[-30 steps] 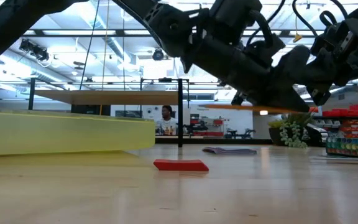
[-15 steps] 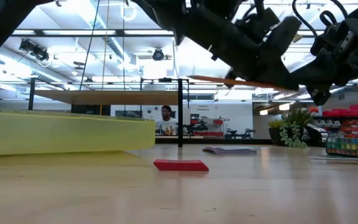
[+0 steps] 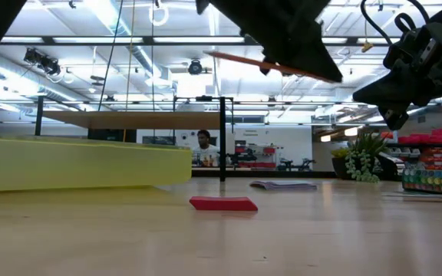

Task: Pack school essentials
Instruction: Put the orange pencil into the yellow supply box

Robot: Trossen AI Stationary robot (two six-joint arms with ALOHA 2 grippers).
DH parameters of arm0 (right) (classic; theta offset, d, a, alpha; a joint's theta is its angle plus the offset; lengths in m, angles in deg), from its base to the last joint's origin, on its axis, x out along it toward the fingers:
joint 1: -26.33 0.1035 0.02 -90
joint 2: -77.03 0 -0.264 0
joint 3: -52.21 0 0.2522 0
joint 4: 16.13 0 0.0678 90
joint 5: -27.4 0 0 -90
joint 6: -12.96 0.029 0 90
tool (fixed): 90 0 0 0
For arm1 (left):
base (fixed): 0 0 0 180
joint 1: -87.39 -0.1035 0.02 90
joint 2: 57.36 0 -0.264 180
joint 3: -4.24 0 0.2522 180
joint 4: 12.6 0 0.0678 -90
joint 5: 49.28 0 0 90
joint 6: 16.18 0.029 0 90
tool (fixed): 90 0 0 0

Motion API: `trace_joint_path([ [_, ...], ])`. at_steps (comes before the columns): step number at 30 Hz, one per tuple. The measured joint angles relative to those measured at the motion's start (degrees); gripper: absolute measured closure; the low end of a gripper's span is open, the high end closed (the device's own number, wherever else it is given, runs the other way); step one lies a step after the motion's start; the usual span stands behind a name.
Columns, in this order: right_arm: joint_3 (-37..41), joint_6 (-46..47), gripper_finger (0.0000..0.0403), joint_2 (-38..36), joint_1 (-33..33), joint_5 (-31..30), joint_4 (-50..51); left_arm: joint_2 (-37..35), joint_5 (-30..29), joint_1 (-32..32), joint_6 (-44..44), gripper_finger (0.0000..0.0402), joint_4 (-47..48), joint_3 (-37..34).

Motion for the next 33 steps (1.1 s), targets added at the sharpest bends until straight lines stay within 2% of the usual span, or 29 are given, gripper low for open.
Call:
trace_joint_path([
  [10,0.0,-0.02,0.0393,-0.02,-0.01,0.01,0.41,-3.65,-0.46,0.94,2.32,0.0386,8.6,-0.12],
  [12,0.0,-0.02,0.0393,0.0,0.01,0.0,0.85,-4.48,-1.45,1.29,2.08,0.0383,6.9,-2.3],
  [17,0.0,-0.02,0.0393,0.18,0.02,-0.02,1.21,-10.92,-2.05,1.65,-1.35,0.0387,1.72,-15.1],
  [22,0.0,-0.02,0.0393,0.27,0.01,-0.02,1.37,-20.27,-3.73,1.69,-7.03,0.0384,-9.36,-30.82],
  [28,0.0,-0.02,0.0393,0.33,-0.01,-0.02,1.67,-30.32,-11.72,3.83,-14.31,0.0387,-20.72,-46.52],
  [33,0.0,-0.02,0.0393,0.33,0.02,-0.02,1.79,-35.69,-21.05,7.2,-21.05,0.0382,-21.28,-54.73],
])
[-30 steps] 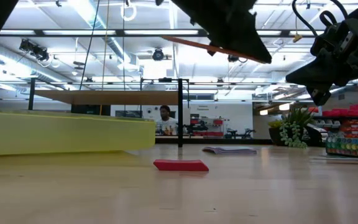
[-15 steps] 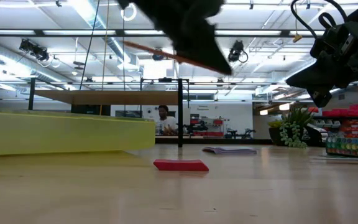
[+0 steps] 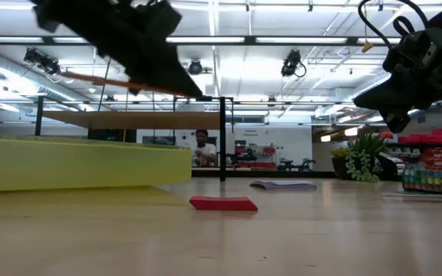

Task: Pack school essentials
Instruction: Put the orange pencil into the yellow supply box

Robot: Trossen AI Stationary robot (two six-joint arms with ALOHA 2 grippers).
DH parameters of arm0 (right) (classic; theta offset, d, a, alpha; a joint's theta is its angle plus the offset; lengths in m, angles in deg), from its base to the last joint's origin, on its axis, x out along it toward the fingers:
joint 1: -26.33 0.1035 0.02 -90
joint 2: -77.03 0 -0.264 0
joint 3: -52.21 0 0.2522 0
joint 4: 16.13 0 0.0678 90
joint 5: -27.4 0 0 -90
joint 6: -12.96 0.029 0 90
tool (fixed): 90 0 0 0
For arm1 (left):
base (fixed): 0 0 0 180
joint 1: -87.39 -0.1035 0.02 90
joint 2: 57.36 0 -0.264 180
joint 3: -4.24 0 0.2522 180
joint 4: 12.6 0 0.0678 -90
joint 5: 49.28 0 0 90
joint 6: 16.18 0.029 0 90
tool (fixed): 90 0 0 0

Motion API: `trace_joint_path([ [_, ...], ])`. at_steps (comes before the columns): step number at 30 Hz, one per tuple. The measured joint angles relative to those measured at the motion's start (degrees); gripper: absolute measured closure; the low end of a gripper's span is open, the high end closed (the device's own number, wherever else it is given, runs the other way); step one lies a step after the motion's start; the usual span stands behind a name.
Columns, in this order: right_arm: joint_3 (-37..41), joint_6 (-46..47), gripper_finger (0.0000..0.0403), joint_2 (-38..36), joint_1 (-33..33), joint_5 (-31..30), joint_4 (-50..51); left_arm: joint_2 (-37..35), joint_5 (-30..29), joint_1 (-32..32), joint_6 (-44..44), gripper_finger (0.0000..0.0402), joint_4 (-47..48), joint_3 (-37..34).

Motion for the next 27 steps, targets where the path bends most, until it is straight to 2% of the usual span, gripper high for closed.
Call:
trace_joint_path([
  [3,0.0,0.0,0.0393,0.1,0.0,0.0,-0.06,-1.13,-5.92,2.5,-2.64,0.0383,-0.56,-3.3],
  [12,0.0,0.0,0.0393,0.39,0.0,0.02,0.39,-0.94,-15.61,6.94,-6.51,0.0381,-6.8,-9.75],
  [17,0.0,0.0,0.0393,0.37,0.0,0.0,0.39,-0.91,-18.08,9.64,-11.33,0.0386,-8.69,-13.26],
  [21,0.0,0.0,0.0393,0.37,0.0,0.0,0.39,-0.9,-21.12,11.58,-11.85,0.0382,-12.63,-15.79],
  [27,0.0,0.0,0.0393,0.37,0.0,0.0,0.39,0.06,-21.89,12.38,-11.89,0.0385,-16.61,-17.71],
])
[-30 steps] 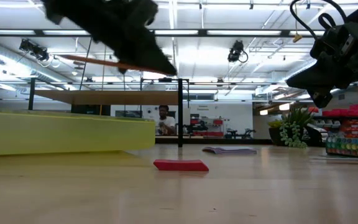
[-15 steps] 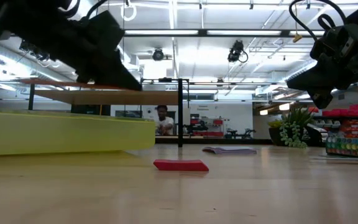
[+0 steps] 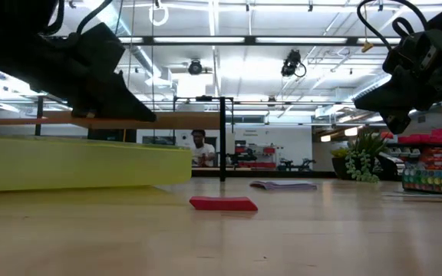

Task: Pack school essentials
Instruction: Put the orange pencil into the yellow supply box

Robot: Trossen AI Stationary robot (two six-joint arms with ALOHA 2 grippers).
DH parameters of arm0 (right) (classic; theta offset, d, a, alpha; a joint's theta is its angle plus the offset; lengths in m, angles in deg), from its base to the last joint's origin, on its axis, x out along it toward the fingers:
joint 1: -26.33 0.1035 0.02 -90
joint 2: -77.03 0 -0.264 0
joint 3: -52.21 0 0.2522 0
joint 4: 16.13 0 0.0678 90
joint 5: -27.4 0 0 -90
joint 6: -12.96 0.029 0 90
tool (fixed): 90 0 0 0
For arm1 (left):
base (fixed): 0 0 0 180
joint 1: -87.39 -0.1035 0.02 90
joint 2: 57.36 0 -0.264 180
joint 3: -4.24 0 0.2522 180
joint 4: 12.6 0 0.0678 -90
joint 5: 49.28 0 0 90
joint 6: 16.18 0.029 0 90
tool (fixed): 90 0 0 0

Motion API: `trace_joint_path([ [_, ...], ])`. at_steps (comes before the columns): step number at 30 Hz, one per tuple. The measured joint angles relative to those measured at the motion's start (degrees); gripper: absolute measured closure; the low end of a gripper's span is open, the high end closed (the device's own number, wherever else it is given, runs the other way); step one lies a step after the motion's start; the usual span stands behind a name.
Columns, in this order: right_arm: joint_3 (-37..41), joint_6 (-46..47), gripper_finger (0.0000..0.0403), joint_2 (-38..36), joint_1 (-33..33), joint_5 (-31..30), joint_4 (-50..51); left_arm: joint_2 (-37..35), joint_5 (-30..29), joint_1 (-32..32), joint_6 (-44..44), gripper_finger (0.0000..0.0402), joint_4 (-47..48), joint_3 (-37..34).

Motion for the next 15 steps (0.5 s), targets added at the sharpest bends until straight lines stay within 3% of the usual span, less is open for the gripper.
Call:
trace_joint_path([
  [15,0.0,0.0,0.0393,0.0,0.0,0.0,0.0,7.99,-0.55,-0.15,-2.37,0.0378,-6.01,0.1],
])
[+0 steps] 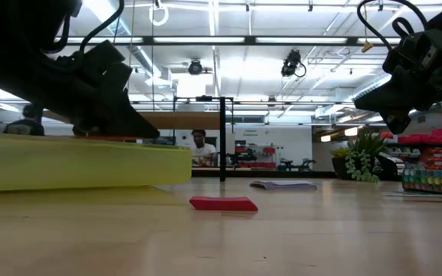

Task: Pack school essentials
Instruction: Put the orange pencil into the yellow supply box

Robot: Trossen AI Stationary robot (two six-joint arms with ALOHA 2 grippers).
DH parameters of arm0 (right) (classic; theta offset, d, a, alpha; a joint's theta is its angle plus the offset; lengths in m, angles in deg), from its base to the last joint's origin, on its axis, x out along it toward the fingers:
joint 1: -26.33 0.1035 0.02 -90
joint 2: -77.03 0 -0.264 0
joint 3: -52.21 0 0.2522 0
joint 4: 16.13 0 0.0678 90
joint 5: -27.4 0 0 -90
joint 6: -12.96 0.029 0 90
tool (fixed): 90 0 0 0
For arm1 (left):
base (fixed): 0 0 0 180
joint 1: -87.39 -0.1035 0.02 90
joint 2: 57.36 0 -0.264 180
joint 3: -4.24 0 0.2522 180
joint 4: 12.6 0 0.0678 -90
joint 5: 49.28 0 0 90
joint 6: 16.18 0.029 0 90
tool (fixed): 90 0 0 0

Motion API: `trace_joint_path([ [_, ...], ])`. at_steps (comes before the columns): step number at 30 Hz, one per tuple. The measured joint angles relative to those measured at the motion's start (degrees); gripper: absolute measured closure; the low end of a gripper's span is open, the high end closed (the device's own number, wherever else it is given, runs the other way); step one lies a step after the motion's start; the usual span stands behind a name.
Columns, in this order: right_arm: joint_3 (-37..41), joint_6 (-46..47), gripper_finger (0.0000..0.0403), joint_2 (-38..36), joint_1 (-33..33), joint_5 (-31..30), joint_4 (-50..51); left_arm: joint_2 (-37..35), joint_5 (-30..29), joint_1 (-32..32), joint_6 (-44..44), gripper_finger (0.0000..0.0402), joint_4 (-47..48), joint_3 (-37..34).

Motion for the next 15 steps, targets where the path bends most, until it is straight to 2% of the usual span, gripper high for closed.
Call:
trace_joint_path([
  [15,0.0,0.0,0.0393,0.0,0.0,0.0,0.0,0.29,0.02,0.0,-0.09,0.0382,0.2,0.02],
])
